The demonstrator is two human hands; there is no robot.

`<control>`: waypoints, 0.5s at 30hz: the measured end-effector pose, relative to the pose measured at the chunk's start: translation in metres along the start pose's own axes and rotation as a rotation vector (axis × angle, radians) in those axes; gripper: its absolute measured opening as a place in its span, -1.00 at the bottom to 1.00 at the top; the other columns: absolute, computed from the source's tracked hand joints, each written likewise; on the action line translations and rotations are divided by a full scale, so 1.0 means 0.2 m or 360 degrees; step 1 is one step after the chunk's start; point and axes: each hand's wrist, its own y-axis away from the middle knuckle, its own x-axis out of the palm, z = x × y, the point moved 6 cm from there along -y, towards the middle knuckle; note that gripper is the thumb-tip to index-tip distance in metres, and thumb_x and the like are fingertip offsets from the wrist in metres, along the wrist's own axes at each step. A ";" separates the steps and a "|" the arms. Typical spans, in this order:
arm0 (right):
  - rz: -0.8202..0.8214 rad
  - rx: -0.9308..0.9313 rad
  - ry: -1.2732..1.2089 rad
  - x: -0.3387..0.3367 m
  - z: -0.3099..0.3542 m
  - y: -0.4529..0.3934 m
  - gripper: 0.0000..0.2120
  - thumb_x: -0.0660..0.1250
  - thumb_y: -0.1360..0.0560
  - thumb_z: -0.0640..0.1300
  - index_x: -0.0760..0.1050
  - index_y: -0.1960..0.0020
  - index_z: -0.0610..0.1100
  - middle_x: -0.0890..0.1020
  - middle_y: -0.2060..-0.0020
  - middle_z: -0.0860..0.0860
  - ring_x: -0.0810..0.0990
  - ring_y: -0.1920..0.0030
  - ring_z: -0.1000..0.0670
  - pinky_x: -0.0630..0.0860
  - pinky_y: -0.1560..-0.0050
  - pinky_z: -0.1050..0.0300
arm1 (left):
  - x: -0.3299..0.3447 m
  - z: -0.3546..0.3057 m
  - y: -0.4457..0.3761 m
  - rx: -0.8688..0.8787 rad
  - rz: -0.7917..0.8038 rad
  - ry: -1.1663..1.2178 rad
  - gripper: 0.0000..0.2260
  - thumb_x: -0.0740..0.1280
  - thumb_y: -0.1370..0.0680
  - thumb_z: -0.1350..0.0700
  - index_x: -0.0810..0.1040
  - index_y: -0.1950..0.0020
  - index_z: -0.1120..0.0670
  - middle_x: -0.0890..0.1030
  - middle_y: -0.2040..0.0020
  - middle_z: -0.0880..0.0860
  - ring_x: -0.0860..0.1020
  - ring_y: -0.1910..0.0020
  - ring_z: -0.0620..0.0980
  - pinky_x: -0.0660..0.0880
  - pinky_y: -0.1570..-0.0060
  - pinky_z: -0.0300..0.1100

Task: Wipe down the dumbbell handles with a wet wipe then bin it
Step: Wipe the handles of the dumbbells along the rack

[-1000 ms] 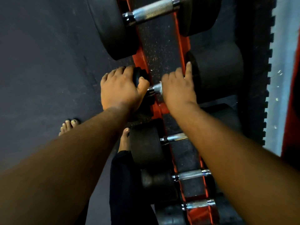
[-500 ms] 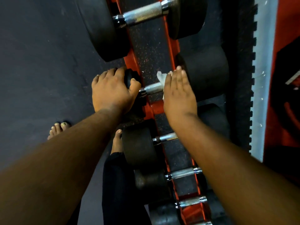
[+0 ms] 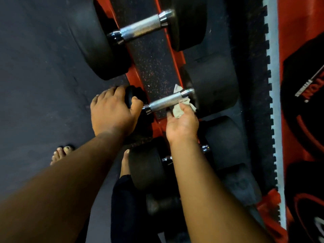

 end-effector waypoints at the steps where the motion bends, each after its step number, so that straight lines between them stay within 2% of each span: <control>1: 0.0102 0.0048 0.0036 0.05 -0.01 -0.02 -0.86 0.24 -0.57 -0.29 0.57 0.00 -0.16 0.67 0.00 -0.09 0.58 -0.15 -0.08 0.34 -0.45 -0.16 | 0.00 0.00 0.00 -0.0002 -0.0004 -0.0004 -0.51 0.10 -0.55 -0.18 0.57 -0.32 0.04 0.64 -0.22 0.15 0.54 -0.24 0.21 0.39 -0.30 0.13; 3: 0.0282 0.0091 0.0093 0.13 -0.03 -0.06 -0.84 0.23 -0.56 -0.21 0.59 -0.02 -0.13 0.66 -0.03 -0.10 0.60 -0.10 -0.05 0.33 -0.44 -0.07 | 0.00 0.01 0.00 -0.0002 -0.0007 -0.0013 -0.51 0.10 -0.54 -0.17 0.57 -0.32 0.04 0.64 -0.22 0.15 0.54 -0.24 0.22 0.40 -0.28 0.13; 5: 0.0357 0.0084 0.0063 0.18 -0.04 -0.10 -0.86 0.24 -0.56 -0.18 0.58 0.03 -0.07 0.64 0.04 -0.03 0.61 0.00 0.00 0.38 -0.33 -0.05 | 0.00 0.00 0.00 0.0000 -0.0017 -0.0006 -0.51 0.11 -0.54 -0.16 0.57 -0.31 0.05 0.65 -0.20 0.16 0.55 -0.23 0.23 0.40 -0.27 0.13; 6: 0.0365 0.0083 0.0056 0.19 -0.04 -0.11 -0.87 0.26 -0.56 -0.17 0.58 0.03 -0.05 0.63 0.04 0.00 0.60 -0.01 0.02 0.39 -0.29 -0.03 | 0.00 0.00 0.00 0.0000 -0.0023 -0.0001 -0.51 0.11 -0.54 -0.16 0.58 -0.30 0.06 0.65 -0.19 0.17 0.55 -0.22 0.24 0.40 -0.25 0.13; 8: 0.0345 0.0075 0.0017 0.17 -0.05 -0.10 -0.85 0.32 -0.54 -0.17 0.62 -0.07 -0.10 0.65 -0.04 -0.02 0.60 -0.13 -0.03 0.40 -0.37 0.01 | -0.01 -0.01 0.00 0.0005 -0.0028 -0.0008 -0.51 0.12 -0.54 -0.15 0.57 -0.31 0.06 0.65 -0.19 0.17 0.55 -0.21 0.24 0.40 -0.24 0.11; 10: 0.0282 0.0106 -0.0019 0.14 -0.05 -0.05 -0.79 0.36 -0.52 -0.17 0.61 -0.14 -0.17 0.65 -0.10 -0.09 0.59 -0.21 -0.11 0.41 -0.40 -0.09 | -0.01 -0.01 0.00 0.0005 -0.0019 -0.0017 -0.51 0.11 -0.54 -0.16 0.56 -0.33 0.05 0.65 -0.21 0.16 0.55 -0.23 0.23 0.40 -0.25 0.10; 13: 0.0206 0.0130 0.0033 0.13 -0.04 -0.04 -0.79 0.41 -0.49 -0.14 0.62 -0.10 -0.17 0.66 -0.09 -0.11 0.61 -0.16 -0.10 0.42 -0.38 -0.14 | -0.01 -0.01 0.00 0.0004 -0.0010 -0.0009 -0.51 0.11 -0.54 -0.16 0.56 -0.34 0.04 0.64 -0.22 0.15 0.55 -0.23 0.22 0.39 -0.26 0.10; 15: 0.0233 0.0110 0.0038 0.17 -0.04 -0.10 -0.89 0.40 -0.51 -0.15 0.63 -0.01 -0.12 0.70 0.04 0.00 0.63 -0.05 0.00 0.39 -0.42 -0.12 | -0.01 -0.01 0.00 0.0005 -0.0013 -0.0015 -0.51 0.11 -0.54 -0.16 0.56 -0.34 0.04 0.65 -0.21 0.15 0.55 -0.23 0.22 0.40 -0.25 0.11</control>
